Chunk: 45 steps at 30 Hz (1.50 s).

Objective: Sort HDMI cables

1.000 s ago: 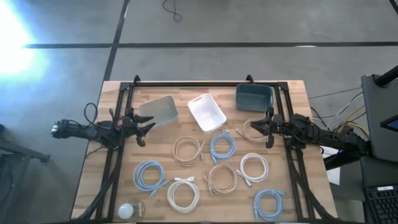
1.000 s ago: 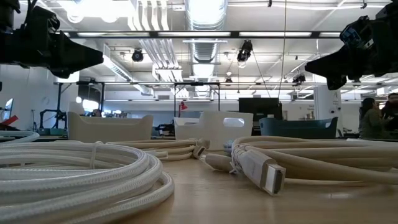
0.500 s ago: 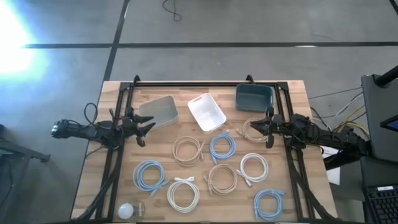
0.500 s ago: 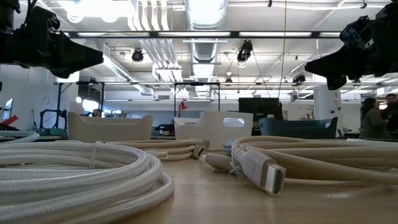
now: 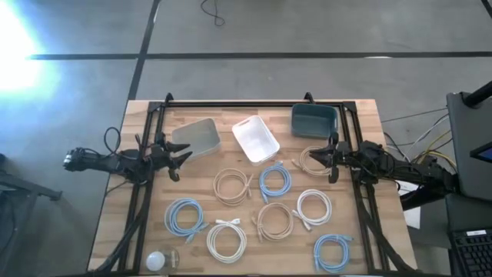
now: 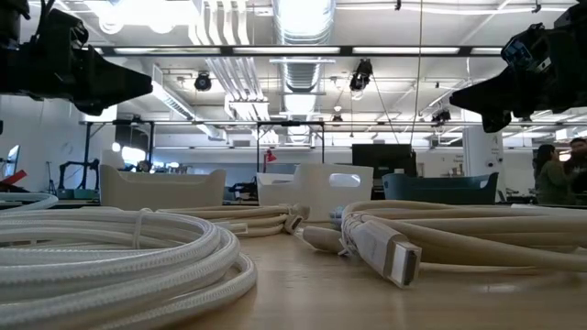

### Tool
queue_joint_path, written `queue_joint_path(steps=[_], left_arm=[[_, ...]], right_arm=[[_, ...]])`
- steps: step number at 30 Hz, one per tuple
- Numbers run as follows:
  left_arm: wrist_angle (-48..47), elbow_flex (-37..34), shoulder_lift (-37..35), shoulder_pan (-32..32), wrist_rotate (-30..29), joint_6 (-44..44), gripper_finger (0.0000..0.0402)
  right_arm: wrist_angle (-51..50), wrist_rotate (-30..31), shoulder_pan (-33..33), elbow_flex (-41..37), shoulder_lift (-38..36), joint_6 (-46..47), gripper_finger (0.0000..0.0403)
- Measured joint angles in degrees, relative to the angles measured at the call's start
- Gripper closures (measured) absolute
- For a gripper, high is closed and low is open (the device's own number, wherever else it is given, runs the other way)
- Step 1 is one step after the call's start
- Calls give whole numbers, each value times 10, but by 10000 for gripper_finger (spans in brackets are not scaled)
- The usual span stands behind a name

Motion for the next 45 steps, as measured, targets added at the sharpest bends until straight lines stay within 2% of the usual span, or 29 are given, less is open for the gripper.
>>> queue_joint_path(steps=[8, 14, 19, 23, 30, 35, 40, 45], left_arm=[[4, 0, 0, 0, 0, 0, 252], [7, 0, 0, 0, 0, 0, 252], [11, 0, 0, 0, -1, 0, 252], [28, 0, 0, 0, -17, 3, 252], [24, 3, 10, 0, 101, -56, 252], [24, 4, 38, 0, 106, -129, 252], [24, 5, 87, 0, 125, -146, 250], [25, 28, 155, 0, 125, -156, 215]], right_arm=[[0, 1, 0, 0, 0, -3, 351], [5, 3, 0, 0, 0, -49, 351], [35, 3, 0, 0, 0, -41, 351], [103, 3, 0, 0, 0, -39, 351], [204, 4, 0, 0, 0, 25, 351], [243, 4, 0, 0, 0, -7, 351], [247, 22, 0, 0, 1, 2, 351], [267, 66, 0, 0, 37, -33, 333]])
